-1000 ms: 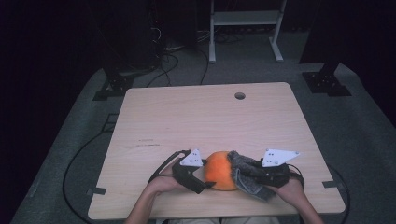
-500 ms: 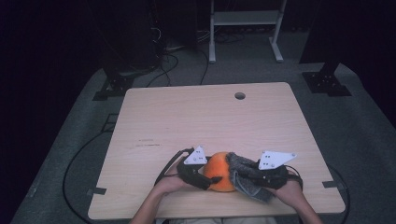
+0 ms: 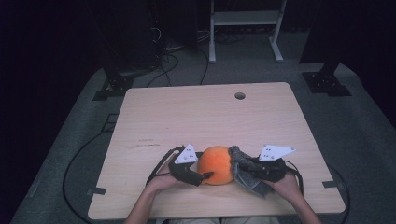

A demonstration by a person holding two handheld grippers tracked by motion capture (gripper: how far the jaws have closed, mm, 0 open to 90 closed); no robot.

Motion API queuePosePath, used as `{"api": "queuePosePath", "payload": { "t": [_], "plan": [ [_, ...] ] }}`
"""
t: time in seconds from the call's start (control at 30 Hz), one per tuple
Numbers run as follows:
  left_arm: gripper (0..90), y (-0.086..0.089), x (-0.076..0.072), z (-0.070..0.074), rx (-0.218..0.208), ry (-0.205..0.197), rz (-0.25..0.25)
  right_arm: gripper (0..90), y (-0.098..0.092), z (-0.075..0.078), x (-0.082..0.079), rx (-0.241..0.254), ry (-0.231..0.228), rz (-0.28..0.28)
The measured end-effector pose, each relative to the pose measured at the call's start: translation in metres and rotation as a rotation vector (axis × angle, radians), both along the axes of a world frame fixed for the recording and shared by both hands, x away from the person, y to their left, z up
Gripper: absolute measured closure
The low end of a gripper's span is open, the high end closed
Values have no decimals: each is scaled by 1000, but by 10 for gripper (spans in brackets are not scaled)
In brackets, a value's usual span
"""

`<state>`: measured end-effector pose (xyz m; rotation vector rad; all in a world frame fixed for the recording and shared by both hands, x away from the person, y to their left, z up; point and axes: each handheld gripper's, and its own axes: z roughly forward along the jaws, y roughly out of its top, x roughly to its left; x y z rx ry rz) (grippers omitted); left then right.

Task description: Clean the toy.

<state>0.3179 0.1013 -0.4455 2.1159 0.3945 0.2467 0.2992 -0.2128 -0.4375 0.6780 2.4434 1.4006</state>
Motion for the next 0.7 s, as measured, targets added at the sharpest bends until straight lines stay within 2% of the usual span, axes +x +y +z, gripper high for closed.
{"api": "queuePosePath", "payload": {
  "t": [0.07,0.13,0.2,0.3,0.33,0.4,0.47,0.63,0.67,0.7],
  "plan": [
    [207,1,0,0,7,-2,-3,734,-6,-5,3,-1,32,-11],
    [202,1,1,-2,23,-3,-6,734,-11,-4,4,-10,39,-28],
    [202,1,0,-4,19,3,-5,734,-12,-1,3,23,30,-29],
    [202,-2,-1,-4,27,-10,-10,734,-5,7,3,95,15,-9],
    [202,-2,-1,-4,27,-12,-12,734,-2,7,4,97,17,-4],
    [201,0,0,-4,22,-5,-13,735,4,1,8,75,28,-1],
    [201,1,0,-5,10,-1,-12,735,0,-5,10,92,54,-11],
    [199,-1,-2,-3,21,-17,-16,735,-15,-12,9,4,84,-60],
    [201,-1,-3,-2,26,-23,-18,736,-18,-10,7,10,79,-65],
    [205,-2,-3,-2,27,-28,-21,736,-19,-6,6,38,70,-66]
  ]
}}
